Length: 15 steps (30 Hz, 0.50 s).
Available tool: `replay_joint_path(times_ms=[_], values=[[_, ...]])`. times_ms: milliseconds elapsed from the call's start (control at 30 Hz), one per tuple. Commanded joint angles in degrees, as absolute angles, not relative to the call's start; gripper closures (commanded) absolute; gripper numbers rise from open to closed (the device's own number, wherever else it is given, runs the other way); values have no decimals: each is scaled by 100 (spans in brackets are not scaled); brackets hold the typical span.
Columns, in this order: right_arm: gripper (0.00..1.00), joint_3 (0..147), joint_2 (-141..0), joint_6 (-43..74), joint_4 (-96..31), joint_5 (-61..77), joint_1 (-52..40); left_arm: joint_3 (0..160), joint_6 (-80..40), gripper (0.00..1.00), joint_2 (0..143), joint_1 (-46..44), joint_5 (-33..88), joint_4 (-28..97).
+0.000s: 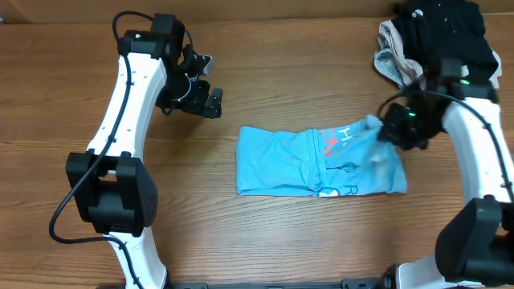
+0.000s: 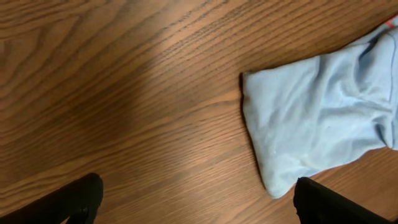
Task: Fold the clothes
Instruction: 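Grasp the strip's right end with the right gripper and fold it leftward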
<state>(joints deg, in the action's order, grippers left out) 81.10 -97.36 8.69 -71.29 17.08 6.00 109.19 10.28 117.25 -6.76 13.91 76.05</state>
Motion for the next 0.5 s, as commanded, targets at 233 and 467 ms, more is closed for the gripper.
replay_joint_path(times_ms=[233,467], values=[[96,8270,-9741,1868,-6329,1806,-1649,11034,1007,0,11688,-714,1048,7404],[96,8276,-9741,2440,-5690,1761,-2687,11034,1007,0,11688,-709,1050,7253]])
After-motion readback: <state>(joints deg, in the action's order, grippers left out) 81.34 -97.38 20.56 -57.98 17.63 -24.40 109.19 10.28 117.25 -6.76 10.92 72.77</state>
